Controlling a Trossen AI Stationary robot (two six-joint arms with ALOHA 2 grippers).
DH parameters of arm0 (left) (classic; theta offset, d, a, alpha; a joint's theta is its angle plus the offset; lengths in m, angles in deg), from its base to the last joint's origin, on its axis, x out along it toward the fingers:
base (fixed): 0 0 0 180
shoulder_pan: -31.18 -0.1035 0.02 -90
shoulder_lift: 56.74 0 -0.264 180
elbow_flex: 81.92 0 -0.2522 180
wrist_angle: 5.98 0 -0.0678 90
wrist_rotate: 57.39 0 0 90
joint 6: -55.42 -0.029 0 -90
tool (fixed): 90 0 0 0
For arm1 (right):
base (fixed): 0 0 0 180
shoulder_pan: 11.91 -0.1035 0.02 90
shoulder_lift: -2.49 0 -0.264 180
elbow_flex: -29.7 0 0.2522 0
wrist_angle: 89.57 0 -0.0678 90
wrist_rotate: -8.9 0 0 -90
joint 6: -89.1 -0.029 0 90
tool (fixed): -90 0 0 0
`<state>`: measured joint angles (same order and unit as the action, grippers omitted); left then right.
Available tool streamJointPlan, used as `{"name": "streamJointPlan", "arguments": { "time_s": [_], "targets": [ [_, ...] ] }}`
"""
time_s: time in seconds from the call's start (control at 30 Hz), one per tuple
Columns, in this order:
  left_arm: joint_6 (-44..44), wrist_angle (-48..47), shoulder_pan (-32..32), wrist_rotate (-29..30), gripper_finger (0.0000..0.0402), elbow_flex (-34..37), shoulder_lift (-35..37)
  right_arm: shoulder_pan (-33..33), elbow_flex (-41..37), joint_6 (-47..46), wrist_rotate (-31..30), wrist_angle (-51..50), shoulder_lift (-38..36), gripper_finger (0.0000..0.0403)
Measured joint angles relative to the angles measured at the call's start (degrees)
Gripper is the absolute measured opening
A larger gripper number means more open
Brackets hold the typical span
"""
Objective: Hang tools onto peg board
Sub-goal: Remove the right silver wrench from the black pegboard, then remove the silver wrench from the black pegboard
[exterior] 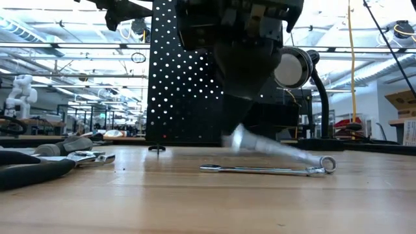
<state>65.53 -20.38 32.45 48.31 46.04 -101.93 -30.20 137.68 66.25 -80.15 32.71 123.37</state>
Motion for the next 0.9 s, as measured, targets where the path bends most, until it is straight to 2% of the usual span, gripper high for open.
{"name": "streamJointPlan", "arguments": {
  "time_s": [0.3,0.5,0.67,0.9],
  "targets": [
    [-0.3,0.0,0.0,0.0,0.0206,0.0,0.0,-0.1,0.0,1.1,0.3,0.9,-0.3,0.0119],
    [-0.3,-0.1,0.0,0.0,0.0206,0.0,0.0,-1.1,3.7,6.2,-1.7,-0.3,-3.5,0.0140],
    [-0.3,-0.5,0.0,0.0,0.0206,0.0,0.0,-3.3,11.2,13.7,-13.2,-4.4,-7.7,0.0134],
    [-0.3,-0.6,0.0,0.0,0.0206,0.0,0.0,-6.2,21.8,17.7,-38.1,-9.5,-14.5,0.0131]
  ]
}}
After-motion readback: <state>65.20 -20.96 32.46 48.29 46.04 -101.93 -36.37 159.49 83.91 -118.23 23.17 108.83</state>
